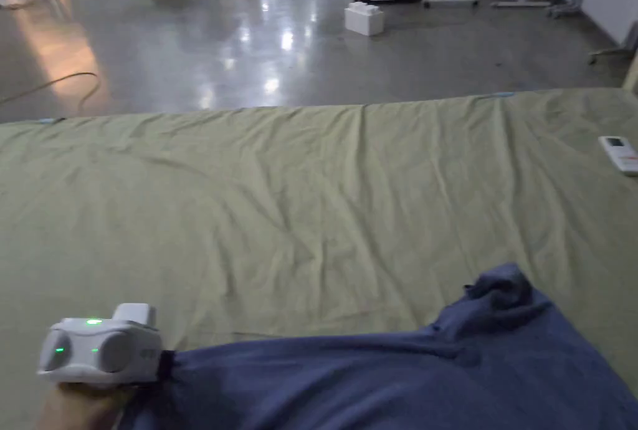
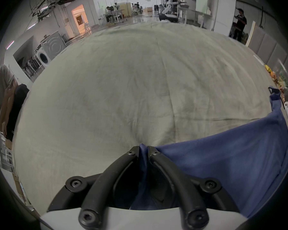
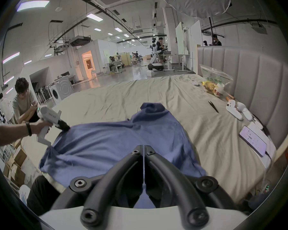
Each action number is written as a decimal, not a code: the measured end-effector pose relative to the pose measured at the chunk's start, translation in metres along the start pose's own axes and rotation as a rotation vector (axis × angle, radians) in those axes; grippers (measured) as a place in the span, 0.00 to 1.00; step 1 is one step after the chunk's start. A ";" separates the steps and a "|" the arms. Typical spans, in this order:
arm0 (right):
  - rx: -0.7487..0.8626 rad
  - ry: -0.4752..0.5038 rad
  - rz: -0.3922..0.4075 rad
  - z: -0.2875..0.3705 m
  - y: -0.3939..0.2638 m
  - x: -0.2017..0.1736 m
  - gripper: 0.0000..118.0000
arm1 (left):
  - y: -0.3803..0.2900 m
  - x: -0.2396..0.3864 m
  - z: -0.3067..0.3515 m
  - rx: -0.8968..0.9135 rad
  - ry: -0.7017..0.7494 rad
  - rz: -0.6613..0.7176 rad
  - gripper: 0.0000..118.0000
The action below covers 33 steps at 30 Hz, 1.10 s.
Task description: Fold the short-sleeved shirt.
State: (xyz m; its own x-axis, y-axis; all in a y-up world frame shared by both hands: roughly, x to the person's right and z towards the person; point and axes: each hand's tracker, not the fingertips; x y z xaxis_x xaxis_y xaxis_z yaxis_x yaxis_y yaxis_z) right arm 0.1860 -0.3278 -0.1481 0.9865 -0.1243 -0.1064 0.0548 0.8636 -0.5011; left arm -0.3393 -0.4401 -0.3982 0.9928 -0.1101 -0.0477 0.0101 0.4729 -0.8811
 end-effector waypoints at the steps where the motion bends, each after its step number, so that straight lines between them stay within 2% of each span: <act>1: -0.005 0.011 -0.013 -0.019 0.011 0.008 0.28 | 0.002 0.000 -0.001 -0.013 0.002 -0.007 0.08; 2: -0.003 0.014 -0.014 -0.042 0.020 0.023 0.58 | 0.004 0.001 0.000 -0.027 0.002 -0.019 0.08; 3: -0.061 0.009 -0.039 -0.071 0.033 0.035 0.73 | 0.009 -0.002 -0.005 -0.039 -0.001 -0.044 0.08; 4: -0.074 -0.015 -0.049 -0.095 0.044 0.045 0.79 | 0.011 -0.003 -0.006 -0.052 -0.004 -0.071 0.08; 9: -0.296 -0.053 -0.010 -0.225 0.075 0.096 0.76 | 0.021 -0.013 -0.021 -0.084 -0.010 -0.040 0.08; 13: -0.530 -0.139 -0.011 -0.297 0.072 0.110 0.71 | 0.019 -0.001 -0.017 -0.097 -0.004 -0.059 0.08; 14: -0.611 -0.166 0.024 -0.300 0.072 0.102 0.66 | 0.021 -0.001 -0.018 -0.104 -0.003 -0.055 0.08; 16: -0.639 -0.190 0.126 -0.309 0.065 0.099 0.62 | 0.019 0.007 -0.012 -0.116 -0.005 -0.065 0.08; 18: -0.586 -0.171 0.107 -0.298 0.067 0.092 0.25 | 0.019 0.008 -0.011 -0.119 -0.006 -0.080 0.08; 20: -0.569 -0.122 0.139 -0.293 0.070 0.091 0.10 | 0.016 0.009 -0.008 -0.111 0.000 -0.086 0.08; 21: -0.569 -0.115 0.124 -0.291 0.071 0.091 0.10 | 0.014 0.011 -0.002 -0.097 0.010 -0.093 0.08; 22: -0.572 -0.092 0.096 -0.289 0.074 0.091 0.01 | 0.011 0.013 0.007 -0.071 0.019 -0.125 0.07; 24: -0.543 -0.100 0.093 -0.275 0.079 0.090 0.01 | 0.005 0.006 0.029 0.029 -0.037 -0.163 0.06; 28: -0.412 -0.043 0.023 -0.213 0.089 0.089 0.01 | -0.013 -0.015 0.092 0.109 -0.115 -0.099 0.06; 32: -0.311 -0.039 0.058 -0.116 0.083 0.081 0.01 | -0.060 -0.034 0.178 0.228 -0.181 -0.049 0.06; 33: -0.304 -0.038 0.039 -0.092 0.075 0.083 0.01 | -0.077 -0.041 0.191 0.227 -0.190 -0.034 0.06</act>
State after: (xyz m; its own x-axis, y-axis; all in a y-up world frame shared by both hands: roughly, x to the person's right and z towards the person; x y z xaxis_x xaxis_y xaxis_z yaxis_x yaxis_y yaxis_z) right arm 0.2577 -0.3178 -0.2736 0.9924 -0.0707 -0.1008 -0.0259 0.6807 -0.7321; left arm -0.3584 -0.3049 -0.2383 0.9958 0.0260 0.0879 0.0491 0.6578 -0.7516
